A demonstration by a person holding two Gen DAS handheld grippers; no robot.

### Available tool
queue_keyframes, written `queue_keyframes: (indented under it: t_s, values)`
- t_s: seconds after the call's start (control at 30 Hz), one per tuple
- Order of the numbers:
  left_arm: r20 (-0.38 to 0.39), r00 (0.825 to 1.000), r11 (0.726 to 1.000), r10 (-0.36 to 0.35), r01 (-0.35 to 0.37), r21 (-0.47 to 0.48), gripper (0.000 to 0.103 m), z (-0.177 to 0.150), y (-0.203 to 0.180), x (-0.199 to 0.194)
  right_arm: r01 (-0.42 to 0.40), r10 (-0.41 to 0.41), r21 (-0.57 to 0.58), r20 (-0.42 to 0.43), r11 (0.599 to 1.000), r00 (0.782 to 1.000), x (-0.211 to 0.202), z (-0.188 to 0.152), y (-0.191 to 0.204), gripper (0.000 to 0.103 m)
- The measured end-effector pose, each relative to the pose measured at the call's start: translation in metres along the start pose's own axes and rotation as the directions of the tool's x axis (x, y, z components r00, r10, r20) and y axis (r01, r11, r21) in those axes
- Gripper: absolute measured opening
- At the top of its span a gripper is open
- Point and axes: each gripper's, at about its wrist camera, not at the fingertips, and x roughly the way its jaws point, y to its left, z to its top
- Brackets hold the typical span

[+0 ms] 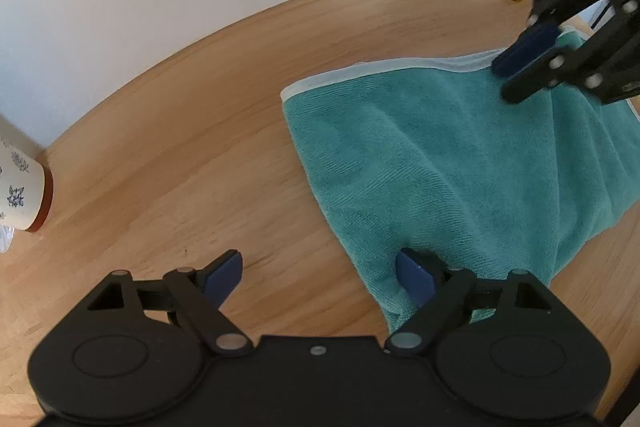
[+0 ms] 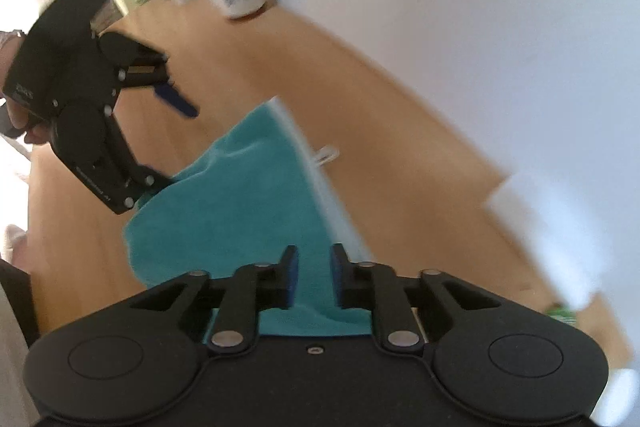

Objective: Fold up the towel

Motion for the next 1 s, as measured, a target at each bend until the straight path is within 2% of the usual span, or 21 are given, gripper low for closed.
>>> queue_keyframes:
  t_s: [0.1,0.17,0.2,0.37,0.47,0.57,0.63,0.73,0.83,0.93,1.0]
  values:
    - [0.001,1.0,1.0,0.004,-0.004,0.001,0.087,0.001,-0.002,0.001,0.068,-0.067,0.029,-0.03,0.997,0.997,0.013,-0.002,-0.008,0.011]
    - [0.001,1.0,1.0,0.005,-0.005,0.005,0.087,0.001,-0.003,0.001,0.07,-0.07,0.076,-0.014,0.995,0.997,0.012,-0.003,-0.017,0.006]
    - [0.001,1.0,1.0,0.007,-0.007,0.01,0.087,0.001,-0.004,0.001,0.09,-0.089,0.063,-0.008,0.994,0.996,0.011,-0.004,-0.017,0.006]
    - [-0.009,1.0,1.0,0.012,-0.011,0.018,0.089,0.005,-0.006,0.003,0.147,-0.147,0.052,-0.006,0.988,0.989,0.009,-0.004,-0.012,0.008]
    - [-0.008,1.0,0.999,0.017,-0.017,0.032,0.09,0.006,-0.009,0.004,0.198,-0.201,0.063,0.043,0.978,0.979,-0.013,-0.005,0.001,0.009]
    - [-0.006,1.0,0.999,0.025,-0.025,0.047,0.09,0.007,-0.012,0.005,0.243,-0.249,0.09,0.07,0.966,0.966,-0.031,-0.011,0.014,0.015]
    - [-0.005,0.999,0.998,0.032,-0.031,0.058,0.09,0.008,-0.015,0.005,0.244,-0.25,0.094,0.055,0.965,0.967,-0.041,-0.03,0.034,0.015]
    - [-0.001,0.999,0.997,0.038,-0.037,0.067,0.089,0.009,-0.018,0.004,0.248,-0.245,0.12,-0.041,0.961,0.969,-0.043,-0.06,0.054,0.015]
    - [-0.012,1.0,0.999,-0.02,0.02,0.026,0.078,0.003,-0.01,0.005,0.278,-0.267,0.2,-0.083,0.939,0.96,-0.043,-0.085,0.064,0.015]
    - [-0.03,0.997,0.997,-0.066,0.064,-0.046,0.076,-0.001,0.0,0.003,0.276,-0.263,0.285,-0.084,0.918,0.961,-0.046,-0.101,0.073,0.027]
    - [-0.022,0.991,0.987,-0.13,0.127,-0.102,0.076,-0.008,0.011,-0.002,0.291,-0.29,0.357,-0.057,0.888,0.955,-0.059,-0.11,0.074,0.032]
